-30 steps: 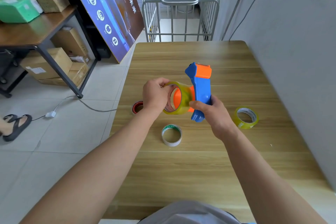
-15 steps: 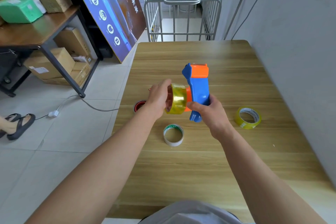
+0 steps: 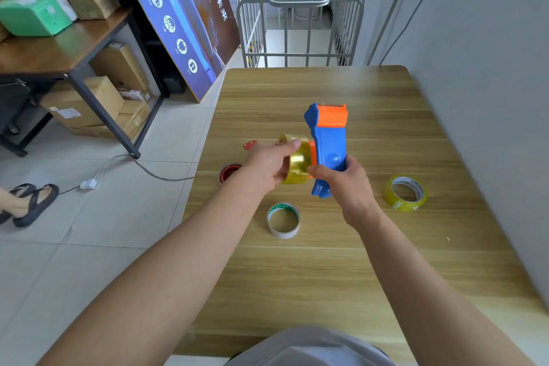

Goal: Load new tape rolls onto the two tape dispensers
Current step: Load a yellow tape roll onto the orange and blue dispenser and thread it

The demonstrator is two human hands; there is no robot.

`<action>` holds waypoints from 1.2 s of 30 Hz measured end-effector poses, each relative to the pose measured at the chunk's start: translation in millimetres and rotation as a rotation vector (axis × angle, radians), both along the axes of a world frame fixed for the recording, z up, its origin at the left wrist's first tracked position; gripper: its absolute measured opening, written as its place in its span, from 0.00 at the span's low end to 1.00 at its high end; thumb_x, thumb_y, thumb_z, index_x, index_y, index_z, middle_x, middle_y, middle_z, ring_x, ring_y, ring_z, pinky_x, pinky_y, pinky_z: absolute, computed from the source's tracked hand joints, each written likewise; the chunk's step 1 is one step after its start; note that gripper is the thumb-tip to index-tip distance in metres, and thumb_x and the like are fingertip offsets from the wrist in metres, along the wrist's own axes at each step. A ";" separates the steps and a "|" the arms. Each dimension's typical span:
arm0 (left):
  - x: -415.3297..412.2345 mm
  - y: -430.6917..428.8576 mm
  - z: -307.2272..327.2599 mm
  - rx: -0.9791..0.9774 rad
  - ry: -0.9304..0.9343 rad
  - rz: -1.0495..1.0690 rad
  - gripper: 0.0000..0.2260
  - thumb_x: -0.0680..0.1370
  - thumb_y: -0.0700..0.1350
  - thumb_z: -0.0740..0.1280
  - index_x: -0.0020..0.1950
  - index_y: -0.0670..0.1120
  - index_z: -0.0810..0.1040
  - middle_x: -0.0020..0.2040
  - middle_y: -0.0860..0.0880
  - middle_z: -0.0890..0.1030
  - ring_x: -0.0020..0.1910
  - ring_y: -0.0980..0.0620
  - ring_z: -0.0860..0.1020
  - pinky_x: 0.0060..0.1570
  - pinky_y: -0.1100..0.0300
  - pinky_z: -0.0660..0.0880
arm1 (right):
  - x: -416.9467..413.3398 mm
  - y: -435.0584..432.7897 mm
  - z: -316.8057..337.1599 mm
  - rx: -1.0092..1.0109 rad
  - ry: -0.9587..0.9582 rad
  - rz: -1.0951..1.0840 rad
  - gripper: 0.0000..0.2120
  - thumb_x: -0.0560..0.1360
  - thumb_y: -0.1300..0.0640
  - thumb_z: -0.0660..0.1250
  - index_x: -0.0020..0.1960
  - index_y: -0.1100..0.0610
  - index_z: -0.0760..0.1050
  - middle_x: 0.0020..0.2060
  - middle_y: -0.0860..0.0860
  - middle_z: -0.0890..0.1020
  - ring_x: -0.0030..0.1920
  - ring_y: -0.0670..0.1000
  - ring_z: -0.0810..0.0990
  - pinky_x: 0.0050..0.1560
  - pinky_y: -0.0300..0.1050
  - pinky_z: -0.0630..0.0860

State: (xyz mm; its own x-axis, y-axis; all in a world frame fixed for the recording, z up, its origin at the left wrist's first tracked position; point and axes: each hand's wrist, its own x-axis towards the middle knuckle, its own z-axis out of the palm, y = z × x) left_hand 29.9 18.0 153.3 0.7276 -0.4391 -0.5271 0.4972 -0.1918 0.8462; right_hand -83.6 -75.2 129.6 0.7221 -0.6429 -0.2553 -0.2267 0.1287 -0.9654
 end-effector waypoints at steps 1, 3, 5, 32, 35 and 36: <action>-0.6 0.6 -0.2 -0.024 -0.010 -0.022 0.11 0.72 0.45 0.72 0.50 0.41 0.77 0.40 0.45 0.84 0.38 0.48 0.83 0.36 0.56 0.80 | -0.3 -0.7 -0.1 0.004 0.001 0.008 0.15 0.66 0.56 0.75 0.49 0.54 0.74 0.40 0.49 0.78 0.37 0.47 0.77 0.36 0.39 0.72; -1.5 1.6 1.9 -0.049 -0.035 -0.076 0.08 0.72 0.45 0.72 0.44 0.42 0.77 0.30 0.49 0.84 0.31 0.52 0.83 0.29 0.60 0.80 | -1.1 -1.3 -0.6 0.017 0.007 0.034 0.13 0.67 0.56 0.75 0.47 0.52 0.73 0.39 0.48 0.78 0.36 0.46 0.77 0.36 0.39 0.71; 0.3 1.7 4.3 -0.053 -0.042 -0.061 0.08 0.73 0.45 0.71 0.41 0.42 0.76 0.26 0.50 0.83 0.27 0.55 0.82 0.24 0.63 0.78 | -0.9 -0.2 -0.8 0.020 0.014 0.076 0.14 0.67 0.55 0.75 0.47 0.53 0.73 0.39 0.48 0.78 0.37 0.46 0.77 0.36 0.39 0.71; 0.9 8.6 -16.0 -0.071 -0.019 -0.368 0.16 0.72 0.51 0.69 0.57 0.47 0.78 0.52 0.46 0.81 0.53 0.46 0.79 0.45 0.48 0.80 | 2.2 -12.4 -1.2 0.307 -0.308 0.377 0.22 0.69 0.55 0.73 0.61 0.59 0.77 0.55 0.57 0.83 0.56 0.57 0.82 0.54 0.50 0.80; 0.9 9.4 -13.8 -0.129 0.023 -0.353 0.16 0.70 0.60 0.68 0.50 0.50 0.82 0.49 0.47 0.81 0.52 0.47 0.79 0.44 0.49 0.80 | 2.4 -12.6 1.9 0.320 -0.317 0.384 0.24 0.68 0.53 0.73 0.62 0.60 0.76 0.56 0.57 0.83 0.56 0.58 0.82 0.55 0.52 0.79; 1.7 10.1 -13.7 -0.124 0.019 -0.360 0.19 0.70 0.61 0.68 0.51 0.49 0.82 0.50 0.46 0.81 0.52 0.46 0.79 0.44 0.49 0.80 | 1.2 -13.7 2.3 0.319 -0.319 0.403 0.24 0.68 0.53 0.72 0.62 0.60 0.76 0.56 0.57 0.83 0.56 0.57 0.82 0.54 0.52 0.79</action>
State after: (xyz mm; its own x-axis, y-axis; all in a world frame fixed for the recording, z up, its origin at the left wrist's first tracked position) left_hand 31.6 28.1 139.6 0.5058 -0.7261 -0.4658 0.4328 -0.2535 0.8651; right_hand -82.4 -89.0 131.9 0.9657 -0.2301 -0.1207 -0.0230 0.3868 -0.9219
